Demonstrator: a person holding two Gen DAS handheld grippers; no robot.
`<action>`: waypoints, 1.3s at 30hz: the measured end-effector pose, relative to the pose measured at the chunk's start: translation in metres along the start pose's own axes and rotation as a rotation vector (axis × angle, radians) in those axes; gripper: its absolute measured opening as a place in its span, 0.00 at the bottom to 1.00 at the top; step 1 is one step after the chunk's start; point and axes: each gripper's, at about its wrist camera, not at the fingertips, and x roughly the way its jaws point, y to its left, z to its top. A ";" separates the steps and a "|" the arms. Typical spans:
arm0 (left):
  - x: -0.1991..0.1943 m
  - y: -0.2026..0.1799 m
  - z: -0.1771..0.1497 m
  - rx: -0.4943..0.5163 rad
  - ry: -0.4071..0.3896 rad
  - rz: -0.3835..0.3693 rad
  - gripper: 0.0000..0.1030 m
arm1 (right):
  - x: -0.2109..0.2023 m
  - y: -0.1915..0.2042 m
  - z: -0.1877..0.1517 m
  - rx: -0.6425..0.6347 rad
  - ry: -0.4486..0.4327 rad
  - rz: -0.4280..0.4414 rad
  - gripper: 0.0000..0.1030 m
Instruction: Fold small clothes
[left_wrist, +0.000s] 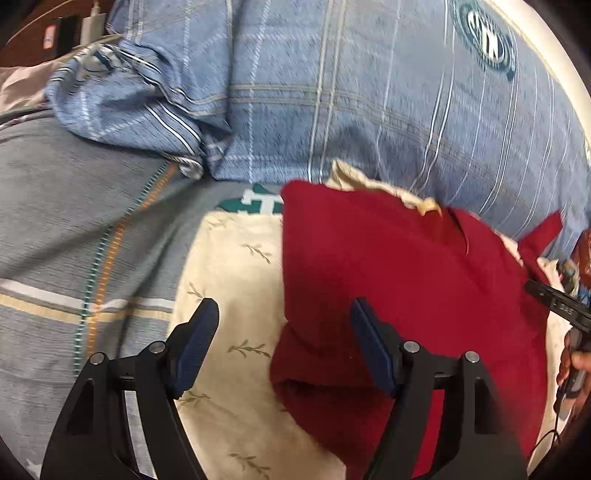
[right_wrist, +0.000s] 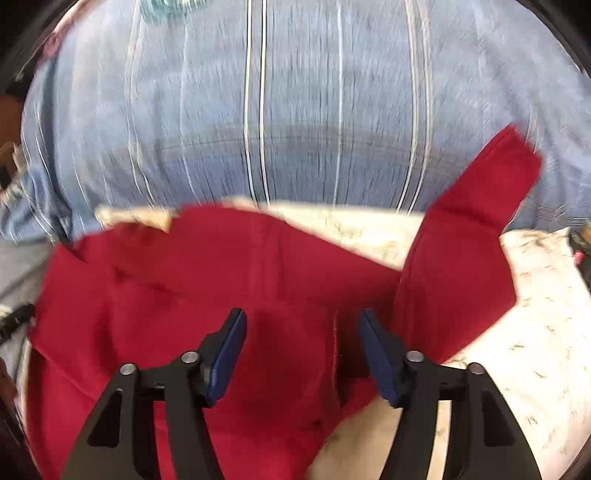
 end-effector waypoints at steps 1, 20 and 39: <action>0.004 -0.002 -0.002 0.011 0.008 0.008 0.71 | 0.008 0.001 -0.001 -0.013 0.020 0.004 0.24; 0.007 -0.011 -0.013 0.061 -0.029 0.027 0.71 | -0.021 0.004 -0.003 0.036 -0.112 -0.052 0.39; -0.011 -0.022 -0.007 0.072 -0.066 0.029 0.71 | -0.006 0.083 -0.032 0.012 0.012 0.143 0.52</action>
